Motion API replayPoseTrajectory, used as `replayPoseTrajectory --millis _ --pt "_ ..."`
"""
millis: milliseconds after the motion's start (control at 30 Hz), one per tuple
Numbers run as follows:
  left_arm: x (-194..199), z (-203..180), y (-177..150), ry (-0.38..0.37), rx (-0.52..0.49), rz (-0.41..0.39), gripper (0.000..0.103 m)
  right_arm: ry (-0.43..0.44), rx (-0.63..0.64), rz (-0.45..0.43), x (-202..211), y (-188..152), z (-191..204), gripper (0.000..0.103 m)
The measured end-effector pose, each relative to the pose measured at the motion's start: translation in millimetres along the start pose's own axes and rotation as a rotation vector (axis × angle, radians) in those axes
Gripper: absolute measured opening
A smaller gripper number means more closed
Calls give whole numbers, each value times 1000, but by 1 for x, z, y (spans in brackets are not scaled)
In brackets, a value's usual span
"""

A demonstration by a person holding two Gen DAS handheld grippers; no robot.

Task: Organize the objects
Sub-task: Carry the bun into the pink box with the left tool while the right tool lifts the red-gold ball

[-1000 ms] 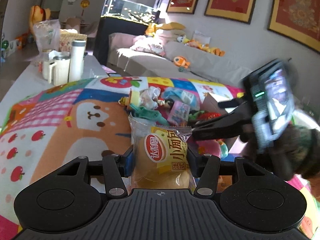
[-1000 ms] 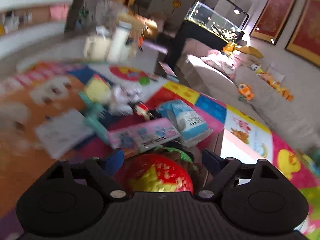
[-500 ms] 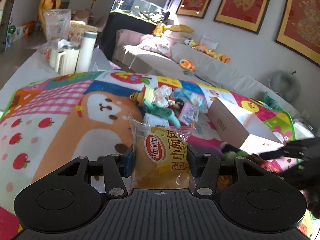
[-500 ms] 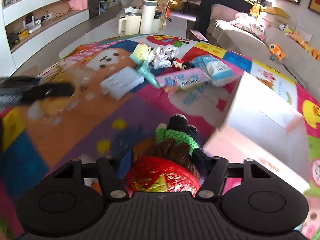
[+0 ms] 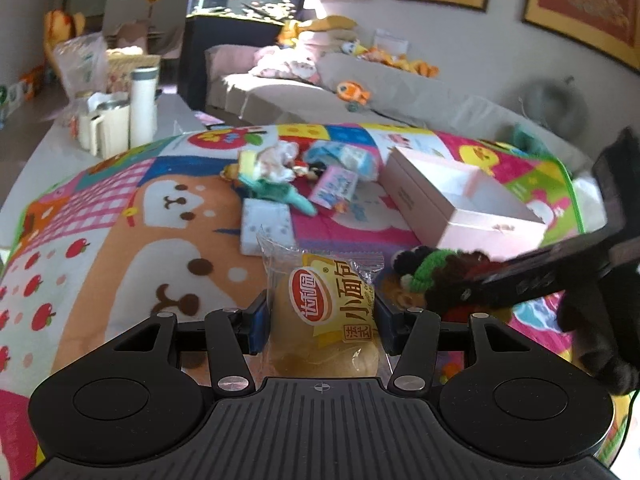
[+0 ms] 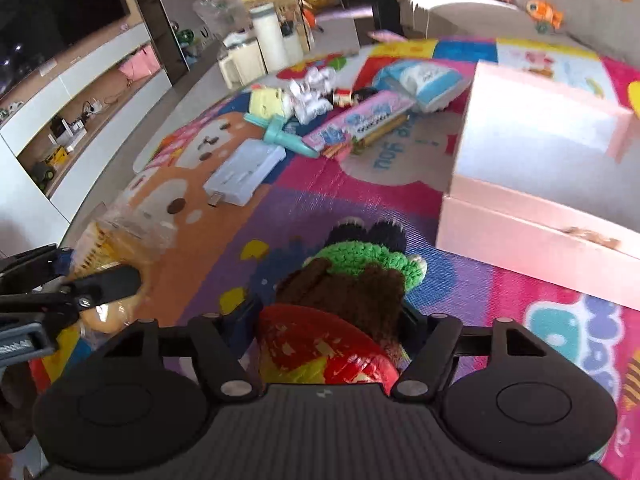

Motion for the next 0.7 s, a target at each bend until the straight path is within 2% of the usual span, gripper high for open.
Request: replayPoseTrajectory --millis 100,200,300,400,467,533,600,700 --pt "4 -17 12 -30 -18 -13 56 36 -22 -111 44 -6 -2 68" --pt "3 -41 37 -86 -49 -54 56 31 -10 -247 100 -16 -5 68" --pt "-15 -81 72 -129 -87 -116 56 -26 5 -362 144 -31 -14 68" --pt "-55 -126 111 -176 -54 -136 57 -81 -10 -437 172 -47 -29 68" --pt "-93 -156 131 -191 -24 -101 57 -112 -36 -471 181 -56 -42 68" --pt "-134 -180 137 -138 0 -21 57 -138 -67 -496 187 -63 -57 68" --pt "-169 -195 131 -68 11 74 57 -163 -91 -512 191 -69 -71 68" --pt "-194 -201 115 -47 -28 157 58 -187 -123 -528 195 -72 -90 68"
Point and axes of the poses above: each gripper's, at about its wrist camera, not at the fingertips, and x roughly against the way its jaws point, z to its left, y to its top, the point moved 2 cm from there along -x, roughly the way its jaws point, and after that the axes turned 10 degrees about y, right-handed, at the moved point
